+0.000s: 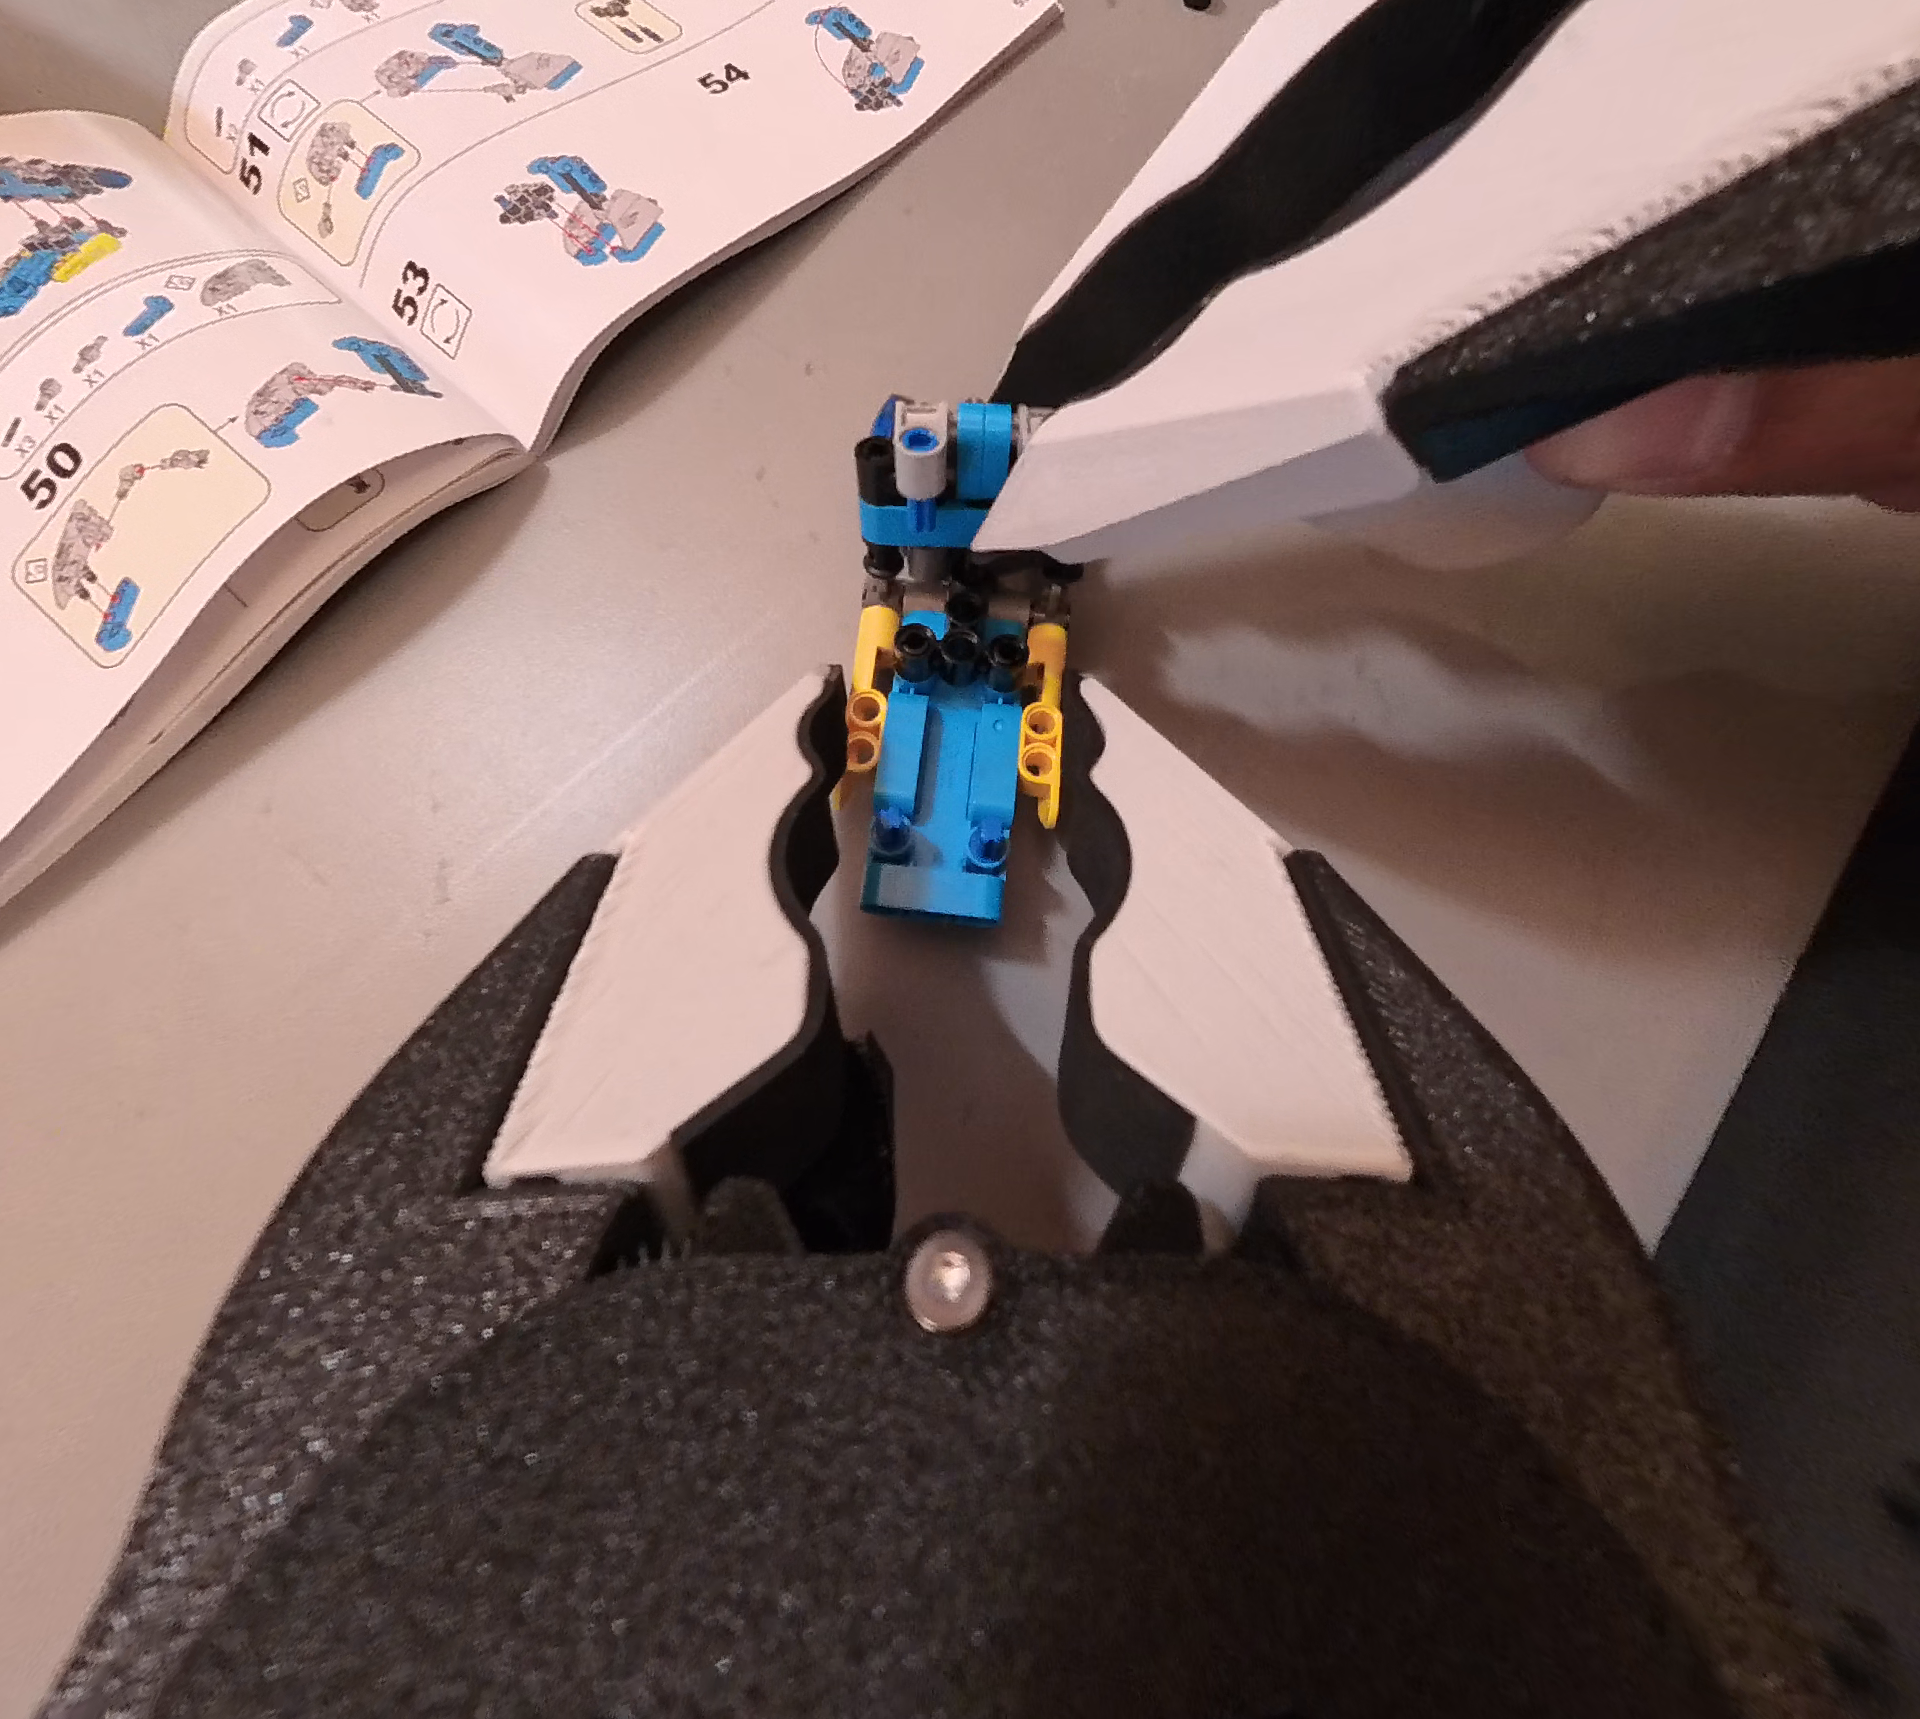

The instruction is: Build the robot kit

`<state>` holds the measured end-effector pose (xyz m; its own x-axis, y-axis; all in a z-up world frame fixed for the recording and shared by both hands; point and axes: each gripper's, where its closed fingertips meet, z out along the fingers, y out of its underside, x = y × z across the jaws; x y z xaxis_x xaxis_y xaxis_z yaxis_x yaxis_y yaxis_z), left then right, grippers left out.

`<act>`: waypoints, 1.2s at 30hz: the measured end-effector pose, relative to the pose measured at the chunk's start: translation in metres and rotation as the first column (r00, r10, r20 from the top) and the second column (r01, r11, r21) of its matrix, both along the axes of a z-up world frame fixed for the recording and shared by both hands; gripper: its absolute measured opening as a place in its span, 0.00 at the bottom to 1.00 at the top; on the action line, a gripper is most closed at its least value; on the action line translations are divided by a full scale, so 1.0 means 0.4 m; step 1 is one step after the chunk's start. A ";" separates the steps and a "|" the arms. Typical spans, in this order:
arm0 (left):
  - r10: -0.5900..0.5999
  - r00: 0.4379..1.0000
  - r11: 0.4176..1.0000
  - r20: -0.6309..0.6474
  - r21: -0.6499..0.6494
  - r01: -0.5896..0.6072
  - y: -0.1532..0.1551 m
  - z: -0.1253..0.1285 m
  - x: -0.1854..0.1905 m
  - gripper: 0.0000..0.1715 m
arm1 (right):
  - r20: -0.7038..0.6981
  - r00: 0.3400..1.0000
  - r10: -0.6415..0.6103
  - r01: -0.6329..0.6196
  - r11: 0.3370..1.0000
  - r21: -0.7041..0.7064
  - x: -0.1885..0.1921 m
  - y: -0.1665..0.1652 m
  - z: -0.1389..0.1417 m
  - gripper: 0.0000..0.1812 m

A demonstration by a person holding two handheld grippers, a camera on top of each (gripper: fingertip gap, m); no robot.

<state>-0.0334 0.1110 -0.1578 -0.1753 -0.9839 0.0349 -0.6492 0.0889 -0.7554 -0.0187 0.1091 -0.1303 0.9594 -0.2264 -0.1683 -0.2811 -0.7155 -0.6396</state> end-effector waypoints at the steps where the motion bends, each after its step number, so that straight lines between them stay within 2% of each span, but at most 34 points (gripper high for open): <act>1: -0.001 1.000 1.000 -0.001 0.000 0.001 -0.001 0.000 0.000 0.24 | 0.011 1.000 0.001 -0.001 1.000 -0.001 -0.001 0.001 0.000 0.08; 7: -0.015 1.000 1.000 0.004 -0.001 0.015 -0.002 0.008 -0.010 0.25 | 0.009 1.000 0.008 -0.008 1.000 0.018 -0.005 0.005 0.000 0.08; 11: 0.005 0.993 0.995 0.118 -0.099 0.007 0.015 0.074 -0.034 0.24 | 0.019 1.000 0.014 -0.015 1.000 0.013 -0.011 0.011 -0.016 0.08; 17: -0.026 0.998 0.989 0.053 -0.147 0.034 0.020 0.045 -0.053 0.24 | -0.061 0.998 0.001 0.003 0.997 0.075 -0.011 0.020 -0.004 0.08; 20: -0.036 0.998 0.990 -0.044 -0.139 0.030 0.017 -0.002 -0.075 0.24 | -0.132 0.991 -0.002 0.022 0.989 0.149 -0.018 0.023 0.014 0.08; 24: -0.027 0.999 0.991 -0.030 -0.131 0.023 0.018 0.007 -0.076 0.28 | -0.123 0.992 0.001 0.020 0.985 0.170 -0.024 0.020 0.014 0.08; 27: -0.011 0.999 0.984 0.041 -0.178 0.018 0.027 0.049 -0.073 0.30 | -0.113 0.994 0.008 0.013 0.982 0.188 -0.027 0.022 0.022 0.08; 28: -0.010 0.997 0.981 0.077 -0.191 0.024 0.029 0.070 -0.073 0.28 | -0.114 0.993 0.013 0.010 0.981 0.195 -0.030 0.023 0.026 0.08; 30: -0.039 0.992 0.981 0.120 -0.183 0.061 0.026 0.092 -0.084 0.13 | -0.098 0.995 0.012 0.008 0.979 0.202 -0.030 0.022 0.030 0.08; 31: -0.062 0.991 0.983 0.115 -0.164 0.080 0.023 0.088 -0.091 0.09 | -0.097 0.995 0.015 0.004 0.979 0.202 -0.032 0.021 0.030 0.08; 33: -0.071 0.995 0.990 0.072 -0.115 0.079 0.026 0.059 -0.099 0.07 | -0.110 0.994 0.024 0.000 0.978 0.209 -0.039 0.021 0.030 0.08; 36: -0.085 0.996 0.995 0.008 -0.046 0.086 0.022 0.019 -0.098 0.00 | -0.107 0.994 0.032 -0.008 0.977 0.213 -0.047 0.021 0.032 0.08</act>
<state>-0.0727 0.1200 -0.1502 -0.2590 -0.9627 0.0784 -0.6364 0.1090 -0.7636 -0.0375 0.1176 -0.1173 0.9366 -0.1555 -0.3142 -0.3446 -0.5730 -0.7436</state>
